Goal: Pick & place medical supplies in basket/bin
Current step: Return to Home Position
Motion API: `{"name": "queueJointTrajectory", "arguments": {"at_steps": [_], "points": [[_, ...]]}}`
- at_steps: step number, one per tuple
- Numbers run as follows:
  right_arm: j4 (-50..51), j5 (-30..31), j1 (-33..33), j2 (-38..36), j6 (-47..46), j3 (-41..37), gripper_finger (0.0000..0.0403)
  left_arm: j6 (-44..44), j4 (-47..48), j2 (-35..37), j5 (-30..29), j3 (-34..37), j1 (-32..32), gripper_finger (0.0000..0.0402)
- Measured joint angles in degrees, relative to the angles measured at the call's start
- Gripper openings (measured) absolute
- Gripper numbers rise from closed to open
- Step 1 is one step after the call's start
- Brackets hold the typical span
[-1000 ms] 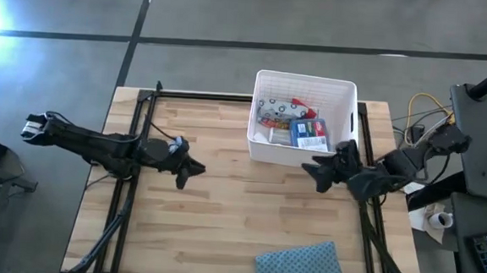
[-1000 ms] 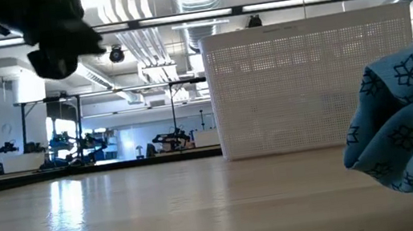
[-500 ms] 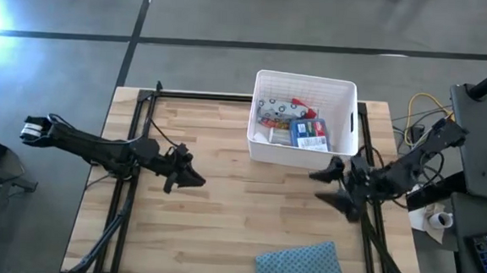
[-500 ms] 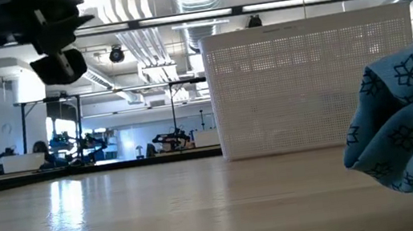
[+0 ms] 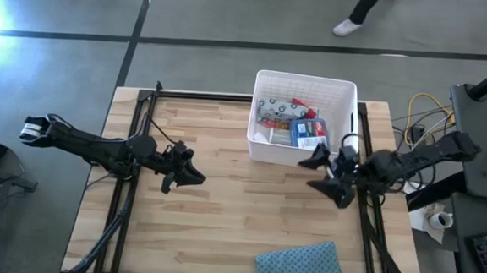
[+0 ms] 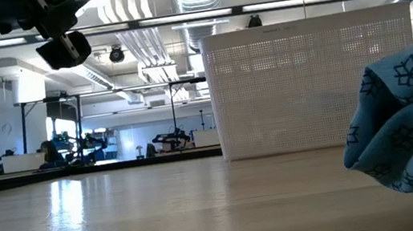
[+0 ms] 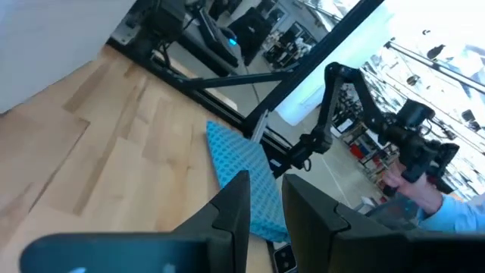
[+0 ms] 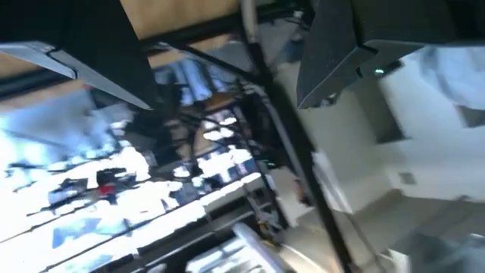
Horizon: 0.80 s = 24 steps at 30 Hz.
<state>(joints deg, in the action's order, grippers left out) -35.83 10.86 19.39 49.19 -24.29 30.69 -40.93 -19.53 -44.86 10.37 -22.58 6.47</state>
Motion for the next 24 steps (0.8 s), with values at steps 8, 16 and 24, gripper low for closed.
{"name": "queueJointTrajectory", "arguments": {"at_steps": [8, 16, 24], "points": [[8.6, 1.2, 0.4, -16.5, 2.2, -6.7, 0.0309, 2.8, 0.1, 3.7, -0.2, 2.4, -3.4, 0.0060], [9.4, 7.1, 0.4, -29.6, 1.6, -16.6, 0.0305, 4.9, 0.0, 12.6, 0.1, 6.6, -6.5, 0.0060], [6.9, 6.7, 0.4, -44.1, 3.8, -26.2, 0.0314, 6.0, -0.1, 20.9, 0.7, 13.8, -8.5, 0.0060]]}}
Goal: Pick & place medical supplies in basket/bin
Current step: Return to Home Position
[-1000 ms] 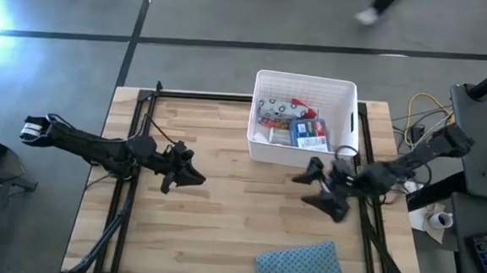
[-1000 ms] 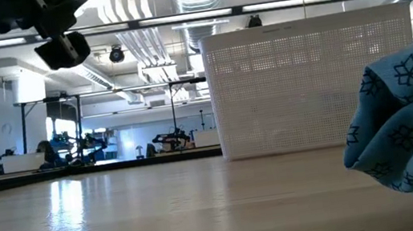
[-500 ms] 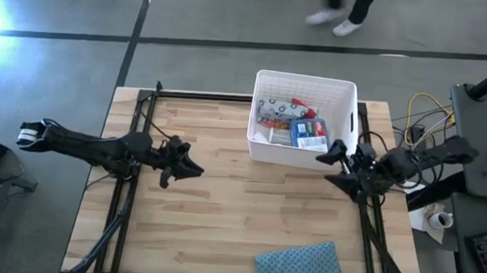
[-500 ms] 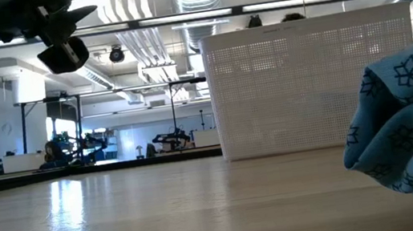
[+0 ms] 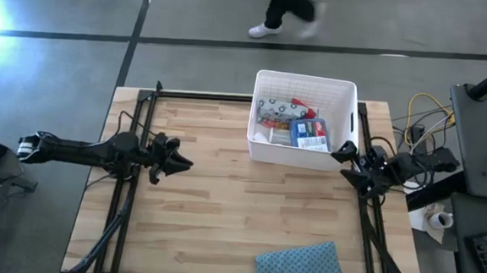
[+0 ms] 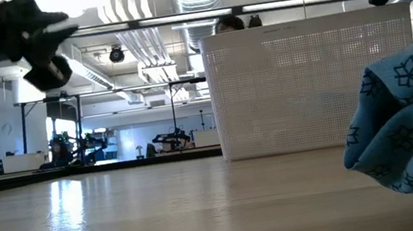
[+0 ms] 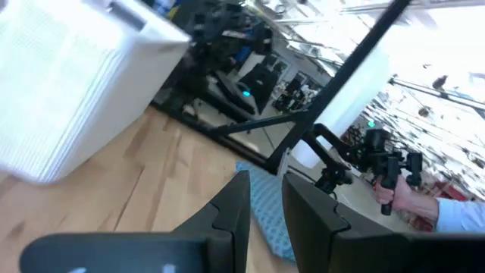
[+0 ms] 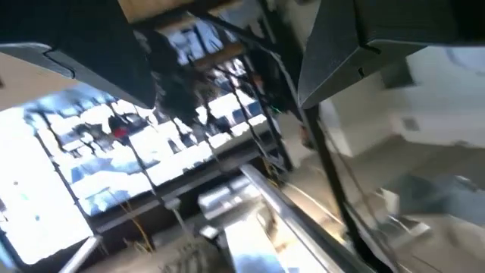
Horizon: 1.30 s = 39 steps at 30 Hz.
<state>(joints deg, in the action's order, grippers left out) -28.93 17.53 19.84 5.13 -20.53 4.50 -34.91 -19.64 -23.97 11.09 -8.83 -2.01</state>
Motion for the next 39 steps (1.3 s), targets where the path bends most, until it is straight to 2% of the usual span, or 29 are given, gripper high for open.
{"name": "queueJointTrajectory", "arguments": {"at_steps": [3, 6, 9, 17, 22, 28, 31, 35, 37, 39], "points": [[-1.5, -0.9, 0.1, -5.1, 0.6, -3.3, 0.0311, -2.6, -2.0, 3.0, 0.0, 4.5, -0.7, 0.0060], [-2.1, -1.8, 0.0, -5.1, 2.5, -3.6, 0.0308, -4.6, -4.9, 6.6, -0.1, 8.2, -0.7, 0.0060], [-1.9, -2.6, 0.0, -5.1, 2.9, -3.6, 0.0306, -3.5, -0.2, 9.8, -0.2, 7.4, -0.7, 0.0060], [-1.5, -3.0, 0.0, -5.1, 4.3, -3.6, 0.0313, -2.3, 1.3, 16.2, 0.0, 8.2, -0.7, 0.0060], [-0.9, -11.8, 0.1, -5.1, 2.8, -3.7, 0.0310, -2.2, 2.3, 18.9, 0.6, 8.2, -0.7, 0.0060], [-0.9, -12.7, 0.0, -5.1, 6.0, -3.9, 0.0306, -2.2, 5.3, 19.9, 0.6, 8.2, -0.7, 0.0060], [-4.2, -9.8, 0.0, -5.1, 9.1, -3.7, 0.0308, -2.3, 5.4, 19.9, 0.6, 8.2, -0.7, 0.0060], [-7.0, -4.7, 0.0, -5.1, 23.0, -2.2, 0.0314, -3.6, 5.3, 19.9, 0.6, 8.2, -0.7, 0.0060], [-6.9, 0.6, 0.0, -5.1, 27.4, -0.7, 0.0316, -4.2, 5.3, 19.8, 0.6, 8.2, -0.7, 0.0060], [-4.7, 8.5, 0.0, -5.1, 29.8, 1.2, 0.0318, -4.2, 5.3, 19.5, 0.6, 8.2, -0.7, 0.0060]]}}
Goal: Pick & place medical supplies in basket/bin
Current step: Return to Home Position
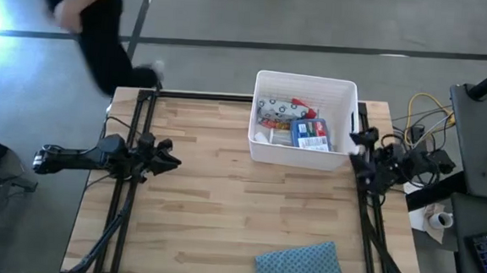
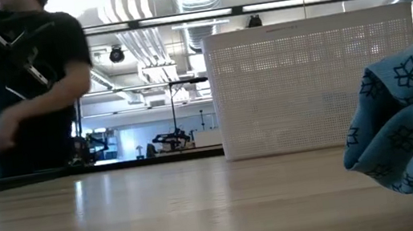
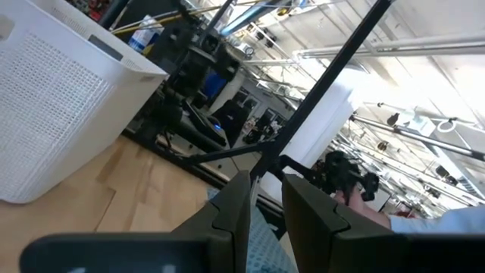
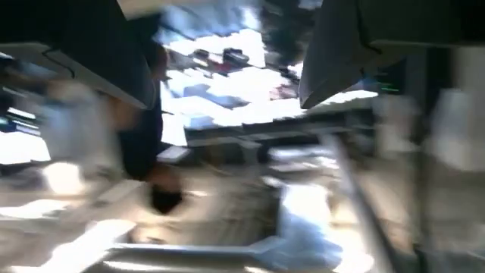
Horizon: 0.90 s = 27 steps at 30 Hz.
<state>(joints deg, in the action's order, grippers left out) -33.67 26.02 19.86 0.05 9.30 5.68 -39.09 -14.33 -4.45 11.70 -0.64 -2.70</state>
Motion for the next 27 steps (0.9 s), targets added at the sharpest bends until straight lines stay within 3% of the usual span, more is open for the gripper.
{"name": "queueJointTrajectory", "arguments": {"at_steps": [5, 10, 13, 16, 19, 23, 27], "points": [[6.0, 25.7, 0.0, 0.1, 0.5, 5.0, 0.0327, -0.5, 0.0, -0.1, 0.0, 0.0, 0.0, 0.0060], [6.6, 46.9, 0.0, 0.0, 0.8, 9.2, 0.0336, -0.5, 0.4, -0.1, 0.0, 0.0, 0.0, 0.0060], [6.5, 63.3, -0.1, 0.2, -2.6, 11.6, 0.0339, -0.5, 1.6, -0.1, 0.0, 0.0, 0.0, 0.0060], [7.9, 59.7, -0.1, 0.1, -1.6, 12.4, 0.0338, -0.8, 3.7, -0.1, 0.0, 0.1, 0.0, 0.0060], [7.7, 63.9, 0.2, 0.4, -2.8, 13.8, 0.0335, -0.8, 3.8, -0.4, 0.0, 0.1, 0.0, 0.0060], [7.1, 63.9, 0.3, 0.2, 2.1, 13.9, 0.0334, -1.0, 3.7, -0.4, 0.0, 0.1, 0.0, 0.0060], [7.6, 63.9, 0.5, 0.1, -0.8, 13.4, 0.0338, -1.1, 3.6, -0.4, 0.0, 0.0, 0.0, 0.0060]]}}
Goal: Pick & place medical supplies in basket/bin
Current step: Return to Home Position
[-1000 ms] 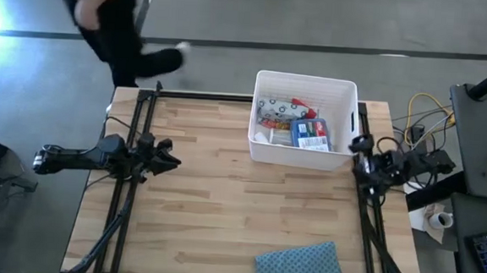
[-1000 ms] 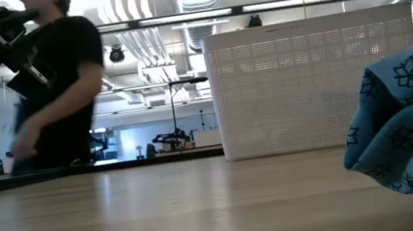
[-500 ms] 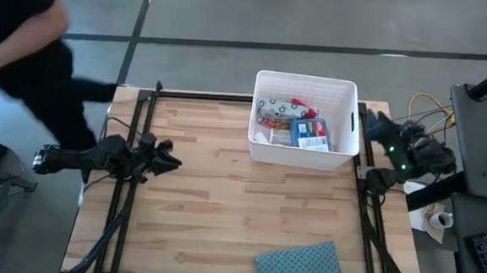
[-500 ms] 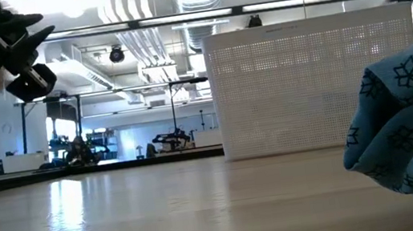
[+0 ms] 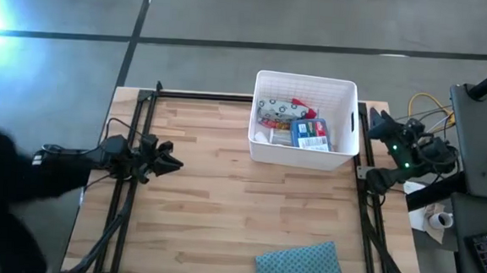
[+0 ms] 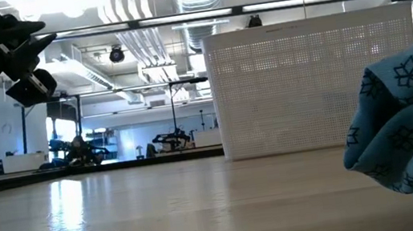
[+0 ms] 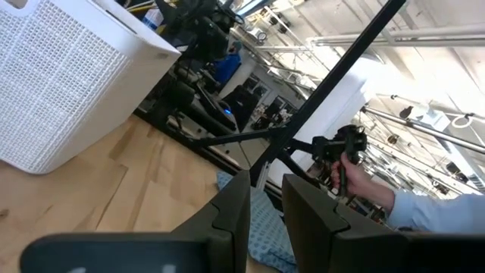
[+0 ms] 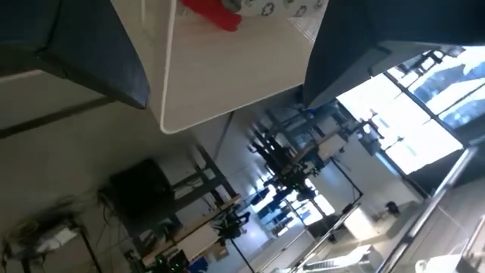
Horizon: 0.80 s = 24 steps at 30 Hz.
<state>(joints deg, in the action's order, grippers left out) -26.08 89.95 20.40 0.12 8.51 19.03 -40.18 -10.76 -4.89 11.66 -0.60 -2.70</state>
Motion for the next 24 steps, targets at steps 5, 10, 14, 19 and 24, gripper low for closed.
{"name": "queueJointTrajectory", "arguments": {"at_steps": [5, 10, 14, 19, 24], "points": [[0.2, 0.0, -0.7, -0.1, -9.0, -3.2, 0.0336, 0.0, 0.0, 0.1, 0.0, 0.0, 0.0, 0.0060], [0.2, 0.0, -0.8, 0.0, -19.6, -9.5, 0.0335, 0.0, 0.0, 0.0, 0.0, 0.0, 0.0, 0.0060], [0.1, 0.1, -0.9, -0.1, -30.8, -14.5, 0.0339, 0.0, 0.0, 0.1, 0.0, 0.0, 0.0, 0.0060], [0.9, -2.2, -0.8, 0.0, -47.0, -18.6, 0.0340, 0.0, 0.1, 0.1, 0.0, 0.0, 0.0, 0.0060], [6.3, -18.5, -1.0, 0.7, -54.5, -18.5, 0.0339, 0.0, 0.8, 0.1, 0.0, 0.0, 0.0, 0.0060]]}}
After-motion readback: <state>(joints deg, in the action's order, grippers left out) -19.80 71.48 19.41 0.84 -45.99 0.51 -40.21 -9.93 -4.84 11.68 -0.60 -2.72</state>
